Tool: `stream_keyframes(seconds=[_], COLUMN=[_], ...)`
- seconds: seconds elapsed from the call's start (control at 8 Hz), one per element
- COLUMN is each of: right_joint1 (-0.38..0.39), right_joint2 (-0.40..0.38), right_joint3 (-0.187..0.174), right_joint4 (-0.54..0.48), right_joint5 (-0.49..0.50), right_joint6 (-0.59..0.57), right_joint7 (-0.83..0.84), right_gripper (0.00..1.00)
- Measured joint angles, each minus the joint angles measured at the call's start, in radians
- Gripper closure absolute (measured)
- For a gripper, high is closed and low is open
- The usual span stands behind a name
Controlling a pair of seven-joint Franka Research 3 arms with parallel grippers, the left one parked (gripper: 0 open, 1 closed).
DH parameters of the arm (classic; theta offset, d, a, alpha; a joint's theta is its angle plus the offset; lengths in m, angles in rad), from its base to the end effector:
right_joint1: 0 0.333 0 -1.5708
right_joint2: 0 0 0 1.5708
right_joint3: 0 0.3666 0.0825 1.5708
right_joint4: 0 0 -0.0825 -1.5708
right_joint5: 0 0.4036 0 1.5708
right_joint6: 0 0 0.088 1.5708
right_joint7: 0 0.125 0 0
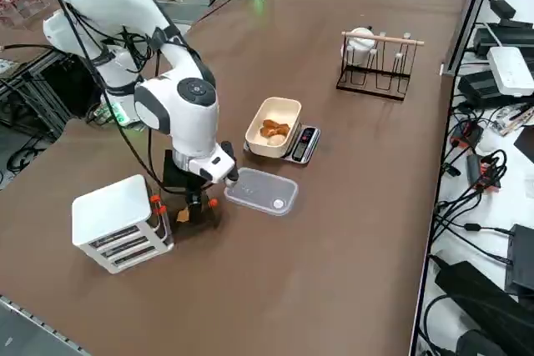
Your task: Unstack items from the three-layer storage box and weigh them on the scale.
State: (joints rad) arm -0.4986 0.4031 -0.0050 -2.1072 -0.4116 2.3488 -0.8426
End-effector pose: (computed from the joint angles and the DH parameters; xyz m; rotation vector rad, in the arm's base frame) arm 0.5142 -0.2957 0.2246 2.8387 0.9624 -0.4421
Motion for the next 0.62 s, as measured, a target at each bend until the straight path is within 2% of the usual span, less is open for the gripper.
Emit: stream_keyframes(seconds=[0.62], right_joint1=[-0.024], right_joint2=[0.050], right_joint3=[-0.001], right_joint4=[-0.002], right_joint5=[-0.004], right_joint6=[0.062], right_joint7=[0.000], right_gripper=[0.24])
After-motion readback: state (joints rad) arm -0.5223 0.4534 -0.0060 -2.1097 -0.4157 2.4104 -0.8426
